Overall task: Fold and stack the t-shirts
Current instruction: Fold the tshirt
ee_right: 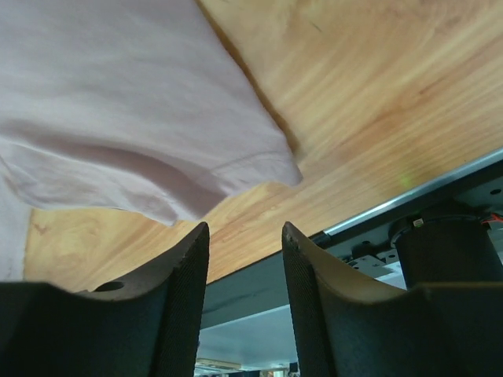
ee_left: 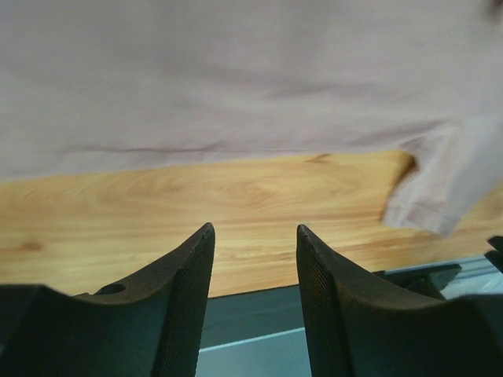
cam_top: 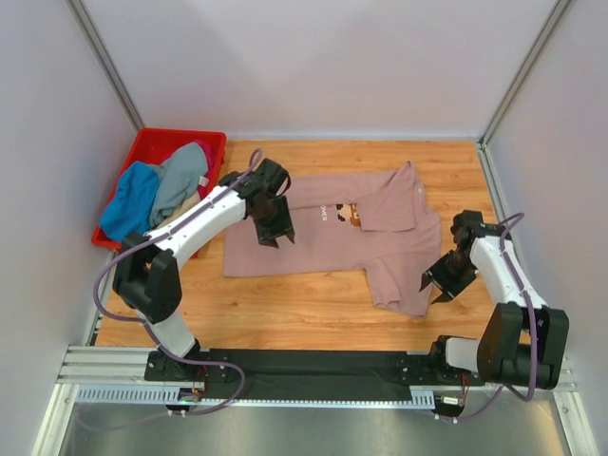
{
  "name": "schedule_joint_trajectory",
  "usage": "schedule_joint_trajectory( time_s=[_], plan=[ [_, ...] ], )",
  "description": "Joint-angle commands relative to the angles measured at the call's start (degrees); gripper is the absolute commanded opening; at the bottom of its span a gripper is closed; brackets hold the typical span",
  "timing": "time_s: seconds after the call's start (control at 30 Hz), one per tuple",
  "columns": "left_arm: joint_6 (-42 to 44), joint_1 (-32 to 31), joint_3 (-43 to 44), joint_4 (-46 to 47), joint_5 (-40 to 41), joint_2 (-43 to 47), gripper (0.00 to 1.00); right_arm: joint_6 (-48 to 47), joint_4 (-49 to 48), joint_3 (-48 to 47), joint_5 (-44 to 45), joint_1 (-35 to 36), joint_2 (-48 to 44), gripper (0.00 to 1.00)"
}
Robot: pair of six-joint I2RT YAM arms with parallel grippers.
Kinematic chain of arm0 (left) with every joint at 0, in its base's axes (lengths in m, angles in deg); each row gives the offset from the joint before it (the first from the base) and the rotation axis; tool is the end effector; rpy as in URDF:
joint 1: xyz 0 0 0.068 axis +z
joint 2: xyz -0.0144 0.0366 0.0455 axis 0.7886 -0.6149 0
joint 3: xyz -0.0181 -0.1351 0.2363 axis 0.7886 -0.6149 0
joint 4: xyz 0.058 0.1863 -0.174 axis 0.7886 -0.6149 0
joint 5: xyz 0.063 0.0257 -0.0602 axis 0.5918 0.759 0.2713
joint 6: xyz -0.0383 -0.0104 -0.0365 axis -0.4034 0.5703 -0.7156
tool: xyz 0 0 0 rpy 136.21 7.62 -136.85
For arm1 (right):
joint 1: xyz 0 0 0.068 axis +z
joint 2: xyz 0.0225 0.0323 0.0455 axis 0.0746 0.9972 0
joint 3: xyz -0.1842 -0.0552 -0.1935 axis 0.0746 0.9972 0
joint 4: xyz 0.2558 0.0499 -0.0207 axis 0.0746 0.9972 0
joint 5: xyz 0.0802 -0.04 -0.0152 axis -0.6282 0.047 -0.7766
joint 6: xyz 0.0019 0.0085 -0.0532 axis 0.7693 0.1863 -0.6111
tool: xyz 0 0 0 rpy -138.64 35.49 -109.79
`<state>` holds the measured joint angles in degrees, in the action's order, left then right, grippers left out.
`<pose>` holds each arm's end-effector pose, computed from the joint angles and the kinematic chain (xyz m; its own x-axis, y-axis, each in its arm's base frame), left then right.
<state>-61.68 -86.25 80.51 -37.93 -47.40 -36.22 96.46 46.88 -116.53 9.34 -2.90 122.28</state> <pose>0.2943 -0.2041 0.2752 -0.9446 -0.2771 -0.1761 -0.2047 0.9165 -0.3437 0.1959 -0.0217 0.2135 -0.6457 0.7596 0.0774 0.7634 0.6447 0.0410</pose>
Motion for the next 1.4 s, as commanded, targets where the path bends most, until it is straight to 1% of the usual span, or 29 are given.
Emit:
schedule_joint_trajectory(
  time_s=[0.0,0.07,0.13,0.2,0.23,0.27,0.33,0.4,0.47,0.5,0.53,0.6,0.63,0.73,0.77,0.87,1.0,1.07,1.17,1.37],
  plan=[
    [-0.7,4.1,-9.2,1.4,1.6,3.4,0.54,3.8,0.8,5.1,0.3,1.0,-4.9,0.45],
    [-0.3,5.4,-12.6,2.5,1.9,5.0,0.55,5.2,-1.5,8.7,1.1,1.5,-6.7,0.46],
    [0.6,6.6,-14.2,3.3,2.7,6.5,0.56,6.3,-3.8,10.9,2.1,1.6,-6.7,0.49],
    [0.9,8.0,-16.2,3.7,2.4,6.8,0.57,7.3,-8.6,13.1,0.8,1.7,-4.9,0.50],
    [1.2,8.4,-16.9,4.2,0.9,6.8,0.57,7.4,-10.1,13.4,0.9,1.7,-3.9,0.50],
    [1.2,8.7,-18.8,5.9,0.3,7.0,0.57,7.6,-11.3,13.4,1.6,1.7,-1.4,0.50],
    [1.1,9.3,-20.6,7.7,-1.1,7.8,0.58,7.6,-12.4,13.4,4.1,1.7,0.3,0.50],
    [1.0,10.5,-22.0,8.9,-1.6,8.1,0.58,8.6,-13.8,14.3,6.6,1.7,1.4,0.49],
    [1.0,11.7,-22.3,8.9,-1.4,8.0,0.58,9.4,-15.7,15.1,7.5,1.7,1.1,0.46],
    [0.9,12.1,-22.4,8.8,-1.3,8.1,0.57,9.5,-16.3,15.5,7.9,1.7,0.9,0.43],
    [0.8,12.7,-22.6,8.6,-1.1,8.2,0.56,9.5,-16.7,15.8,8.2,1.7,0.7,0.25],
    [0.5,14.3,-23.8,8.1,-0.4,8.8,0.56,9.5,-16.5,15.7,9.6,1.7,0.7,0.03],
    [0.2,15.0,-24.5,7.8,0.4,9.1,0.55,9.2,-16.1,15.0,9.8,1.7,0.5,0.00],
    [-1.7,18.4,-28.5,7.7,0.8,11.3,0.55,7.5,-13.3,12.5,10.2,1.7,-1.3,0.00],
    [-2.2,19.9,-30.8,8.4,0.5,11.8,0.55,6.7,-11.1,11.7,10.4,1.7,-2.0,0.00],
    [-4.3,21.5,-34.0,9.3,-0.1,13.6,0.55,5.2,-7.1,8.8,10.5,1.7,-4.7,0.00],
    [-4.9,22.0,-33.9,7.8,1.2,14.4,0.55,3.8,-4.3,6.6,10.0,1.7,-5.8,0.00],
    [-6.4,21.9,-33.9,7.3,3.1,15.1,0.55,3.3,-4.0,6.4,9.7,1.7,-5.8,0.00],
    [-8.1,22.0,-34.4,9.0,5.3,15.0,0.55,2.4,-4.2,5.9,8.6,1.7,-5.5,0.00],
    [-9.0,22.0,-32.8,9.8,5.3,9.6,0.54,1.0,-4.6,4.8,8.1,1.7,-4.9,0.00]
  ],
)
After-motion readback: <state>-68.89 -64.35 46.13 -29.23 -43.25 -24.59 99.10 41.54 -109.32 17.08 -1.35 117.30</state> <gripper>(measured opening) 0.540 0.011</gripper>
